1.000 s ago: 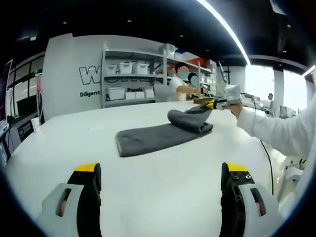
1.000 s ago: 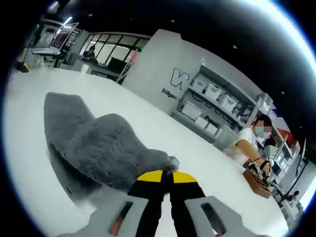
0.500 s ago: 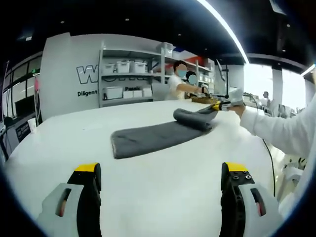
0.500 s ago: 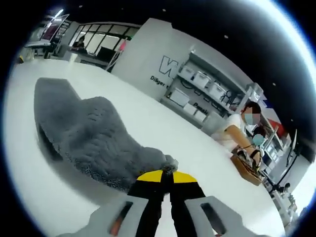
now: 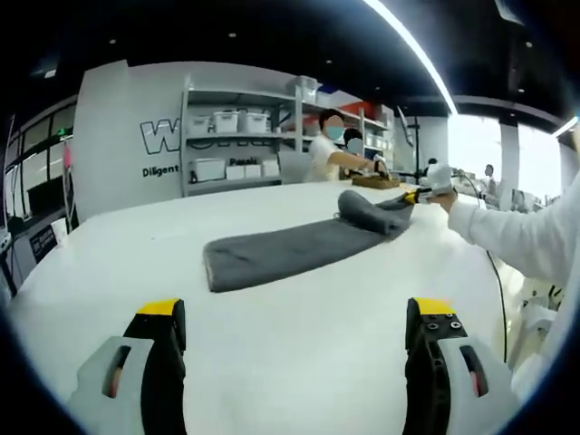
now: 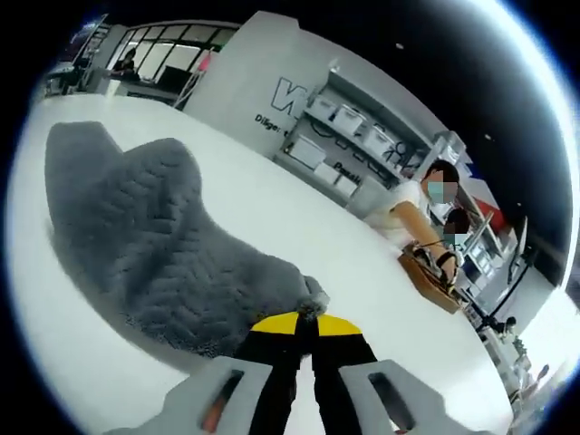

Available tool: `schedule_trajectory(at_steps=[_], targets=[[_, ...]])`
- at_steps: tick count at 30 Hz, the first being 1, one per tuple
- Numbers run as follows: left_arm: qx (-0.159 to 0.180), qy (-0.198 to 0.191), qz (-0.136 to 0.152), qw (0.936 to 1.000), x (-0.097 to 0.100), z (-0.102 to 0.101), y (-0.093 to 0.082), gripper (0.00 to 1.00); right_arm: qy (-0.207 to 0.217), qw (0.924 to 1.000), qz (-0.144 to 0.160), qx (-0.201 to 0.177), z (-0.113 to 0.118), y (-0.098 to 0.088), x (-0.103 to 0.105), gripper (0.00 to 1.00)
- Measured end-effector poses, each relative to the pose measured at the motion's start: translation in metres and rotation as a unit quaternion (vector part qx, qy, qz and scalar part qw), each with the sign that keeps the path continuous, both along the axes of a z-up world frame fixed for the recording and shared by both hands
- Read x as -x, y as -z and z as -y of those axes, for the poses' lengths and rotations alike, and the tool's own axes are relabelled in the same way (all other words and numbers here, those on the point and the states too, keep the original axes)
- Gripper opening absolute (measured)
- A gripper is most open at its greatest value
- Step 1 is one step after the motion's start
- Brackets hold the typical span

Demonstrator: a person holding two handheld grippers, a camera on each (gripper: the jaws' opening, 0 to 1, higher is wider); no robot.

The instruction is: Open the folded towel by lifting each exposed corner and separating the folded layers until the towel lies flat within the target outline without major curled edges

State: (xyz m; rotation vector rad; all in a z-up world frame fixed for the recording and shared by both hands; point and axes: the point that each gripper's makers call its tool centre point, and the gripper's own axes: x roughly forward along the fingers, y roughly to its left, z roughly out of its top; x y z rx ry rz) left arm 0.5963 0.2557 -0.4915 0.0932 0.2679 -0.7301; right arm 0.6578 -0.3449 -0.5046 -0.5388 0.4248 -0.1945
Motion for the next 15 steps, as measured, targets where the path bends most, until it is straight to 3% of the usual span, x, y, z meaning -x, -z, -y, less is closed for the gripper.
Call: schedule_trajectory(at_steps=[8, 15], targets=[[0.001, 0.003, 0.000, 1.0000, 0.002, 0.005, -0.001, 1.00, 0.051, 0.9984, -0.003, -0.024, 0.028, 0.016, 0.035, 0.00], [0.000, 0.002, 0.001, 1.0000, 0.003, 0.005, -0.002, 1.00, 0.082, 0.9960, 0.005, -0.035, 0.043, 0.018, 0.061, 0.00]])
